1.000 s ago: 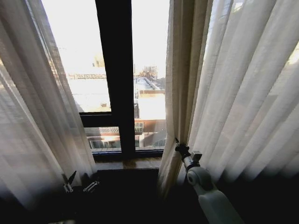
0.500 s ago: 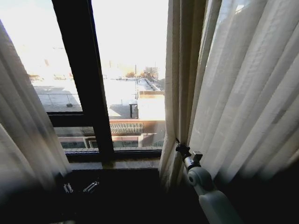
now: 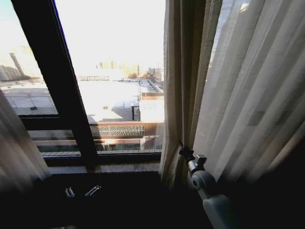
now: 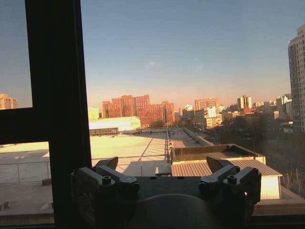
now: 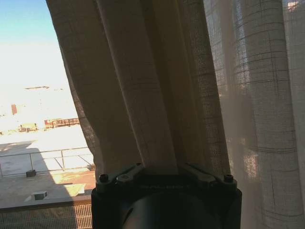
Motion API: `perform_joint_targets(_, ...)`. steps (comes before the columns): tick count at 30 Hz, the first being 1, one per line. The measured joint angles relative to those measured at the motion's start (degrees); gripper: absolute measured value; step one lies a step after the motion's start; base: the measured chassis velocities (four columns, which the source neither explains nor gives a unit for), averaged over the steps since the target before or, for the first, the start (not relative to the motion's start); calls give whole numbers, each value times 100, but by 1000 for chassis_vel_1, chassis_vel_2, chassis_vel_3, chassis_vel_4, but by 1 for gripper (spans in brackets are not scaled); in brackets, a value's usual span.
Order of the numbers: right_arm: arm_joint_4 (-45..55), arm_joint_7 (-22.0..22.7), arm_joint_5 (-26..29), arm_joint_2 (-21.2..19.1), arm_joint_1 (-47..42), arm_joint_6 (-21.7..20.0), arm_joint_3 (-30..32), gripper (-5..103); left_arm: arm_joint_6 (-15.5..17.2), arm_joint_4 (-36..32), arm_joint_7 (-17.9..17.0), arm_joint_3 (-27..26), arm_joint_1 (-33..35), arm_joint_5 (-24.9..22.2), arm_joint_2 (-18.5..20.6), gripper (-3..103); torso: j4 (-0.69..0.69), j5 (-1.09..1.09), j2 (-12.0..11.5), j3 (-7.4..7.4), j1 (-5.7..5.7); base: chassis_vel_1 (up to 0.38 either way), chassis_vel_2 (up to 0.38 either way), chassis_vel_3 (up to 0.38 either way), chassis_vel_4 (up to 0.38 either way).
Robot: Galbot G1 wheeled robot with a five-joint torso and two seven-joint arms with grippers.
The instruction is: Open the curtains by pulling them apart, changing their state from closed to fully open.
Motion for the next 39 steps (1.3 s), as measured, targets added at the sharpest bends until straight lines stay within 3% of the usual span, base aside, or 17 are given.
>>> perform_joint_targets(39, 112, -9, 40, -80, -98, 2, 53, 0, -10, -20, 27, 34, 11, 23, -51, 100, 0, 2, 0, 0, -1, -348, -353, 354, 353)
